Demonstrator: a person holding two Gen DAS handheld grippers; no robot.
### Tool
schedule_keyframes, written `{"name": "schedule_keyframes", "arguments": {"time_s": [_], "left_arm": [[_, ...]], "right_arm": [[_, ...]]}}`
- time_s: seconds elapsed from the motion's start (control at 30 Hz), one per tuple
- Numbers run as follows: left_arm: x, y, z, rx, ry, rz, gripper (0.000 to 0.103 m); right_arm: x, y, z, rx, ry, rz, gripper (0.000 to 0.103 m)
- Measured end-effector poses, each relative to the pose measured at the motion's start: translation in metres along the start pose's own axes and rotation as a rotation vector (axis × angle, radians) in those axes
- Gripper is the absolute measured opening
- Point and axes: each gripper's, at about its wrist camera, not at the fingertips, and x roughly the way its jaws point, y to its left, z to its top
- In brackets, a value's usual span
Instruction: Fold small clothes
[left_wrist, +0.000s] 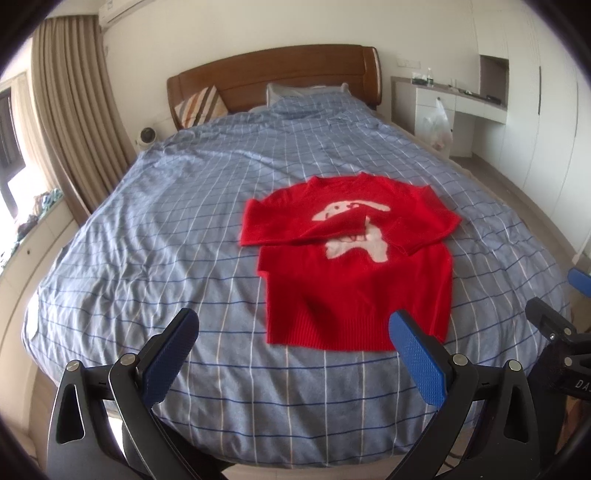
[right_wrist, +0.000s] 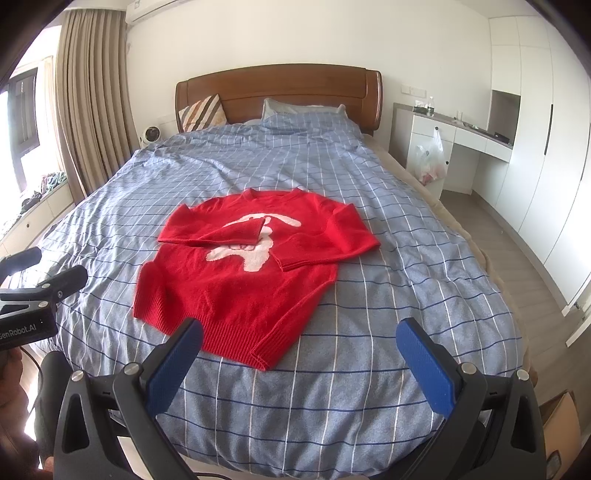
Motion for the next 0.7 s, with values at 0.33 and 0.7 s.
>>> {"name": "schedule_keyframes", "arguments": {"time_s": [0.33,0.7], "left_arm": [[0.004,0.027,-0.001,-0.064,0.022,0.058,0.103],[0.013,0.023,-0.011,-0.027,0.050,0.091,0.103]], "right_arm": [[-0.005,-0.021,0.004,0.064,-0.021,-0.053,0.103],[0.015,-0.006,-0.003,0.035,0.062,0.009,0.103]]}}
